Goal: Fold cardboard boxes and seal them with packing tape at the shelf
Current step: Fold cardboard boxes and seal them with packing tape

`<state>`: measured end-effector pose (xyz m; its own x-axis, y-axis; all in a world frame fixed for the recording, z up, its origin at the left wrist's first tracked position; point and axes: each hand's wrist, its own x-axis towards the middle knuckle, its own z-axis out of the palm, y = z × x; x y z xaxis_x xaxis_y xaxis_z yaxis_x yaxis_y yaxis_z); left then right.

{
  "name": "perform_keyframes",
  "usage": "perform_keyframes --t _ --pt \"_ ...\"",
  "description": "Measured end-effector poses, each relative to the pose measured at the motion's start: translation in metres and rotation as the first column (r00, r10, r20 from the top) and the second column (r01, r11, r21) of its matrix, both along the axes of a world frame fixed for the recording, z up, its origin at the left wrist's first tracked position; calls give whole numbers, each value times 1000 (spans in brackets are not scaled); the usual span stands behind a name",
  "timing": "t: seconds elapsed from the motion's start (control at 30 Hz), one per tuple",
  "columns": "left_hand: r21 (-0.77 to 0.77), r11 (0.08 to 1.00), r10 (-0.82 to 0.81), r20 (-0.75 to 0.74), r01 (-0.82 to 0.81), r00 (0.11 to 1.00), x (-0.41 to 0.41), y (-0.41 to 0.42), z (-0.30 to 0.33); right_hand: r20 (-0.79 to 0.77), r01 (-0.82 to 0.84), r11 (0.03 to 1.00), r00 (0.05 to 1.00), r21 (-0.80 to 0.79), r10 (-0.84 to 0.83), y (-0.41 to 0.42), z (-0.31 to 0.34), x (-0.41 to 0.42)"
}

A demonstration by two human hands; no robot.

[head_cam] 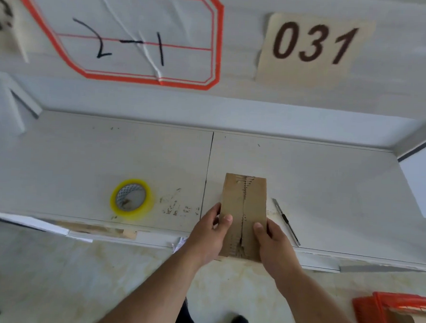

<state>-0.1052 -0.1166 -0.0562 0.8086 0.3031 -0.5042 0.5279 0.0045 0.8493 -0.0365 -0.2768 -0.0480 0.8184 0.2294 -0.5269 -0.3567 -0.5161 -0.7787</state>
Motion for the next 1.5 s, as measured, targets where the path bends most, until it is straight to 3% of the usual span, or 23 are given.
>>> perform_keyframes --t 0.27,0.33,0.4,0.47,0.53,0.6,0.63,0.67,0.73,0.77,0.8,0.83,0.87,0.9,0.93,1.0,1.03,1.13,1.2,1.27,1.33,1.4,1.5 --pt "-34 998 -59 32 61 998 0 19 -12 -41 101 995 994 2 -101 21 6 -2" --pt "8 995 -97 26 97 995 7 20 -15 -52 176 984 983 -24 -177 28 9 -6" --pt "142 969 -203 -12 203 979 23 25 -11 -105 268 961 956 -62 -273 34 10 -14" --pt "410 830 -368 -107 378 924 48 34 -1 -195 346 937 917 -38 -347 39 6 -23" --pt "644 561 -509 -228 521 830 76 38 12 -357 471 879 837 80 -415 45 3 -30" --pt "732 347 -578 -325 585 749 90 39 18 -427 526 841 795 130 -431 49 6 -32" --pt "742 309 -590 -341 595 732 94 40 20 -445 536 831 787 147 -428 51 9 -32" --pt "737 338 -594 -316 586 740 94 42 21 -469 538 828 779 158 -416 53 12 -31" --pt "697 550 -520 -146 460 842 85 54 19 -515 519 836 773 178 -370 53 18 -27" --pt "653 690 -388 -31 313 921 74 66 15 -527 497 849 777 179 -344 51 20 -25" --pt "631 767 -204 70 115 976 57 82 5 -532 463 871 785 165 -317 47 21 -23" --pt "668 740 -22 140 -78 990 35 100 -7 -530 419 897 798 144 -288 43 22 -22" --pt "752 638 90 143 -167 986 9 118 -21 -522 378 917 811 124 -264 37 24 -24" --pt "843 520 147 71 -138 987 -18 134 -34 -511 338 935 825 108 -239 30 25 -27" --pt "895 446 171 -75 -10 982 -42 147 -48 -495 301 949 842 99 -215 24 26 -31" --pt "853 409 122 -404 325 907 -77 161 -71 -453 253 965 869 66 -196 14 26 -39" --pt "830 377 100 -479 412 872 -86 165 -77 -432 237 971 880 44 -195 11 25 -42" --pt "875 279 115 -438 395 891 -81 178 -73 -347 168 985 926 27 -148 13 21 -52" --pt "907 317 152 -339 279 928 -70 183 -54 -244 97 994 966 43 -83 19 24 -54" --pt "859 513 200 -111 -8 973 -67 177 -16 -124 -7 997 992 79 16 29 33 -55" --pt "640 738 234 55 -214 971 -73 152 35 16 -162 981 987 104 161 43 51 -54" --pt "365 889 227 172 -276 959 -83 110 87 177 -347 926 930 146 321 58 79 -54" --pt "-54 956 292 244 -287 925 -95 49 140 399 -569 789 795 230 457 68 118 -59"
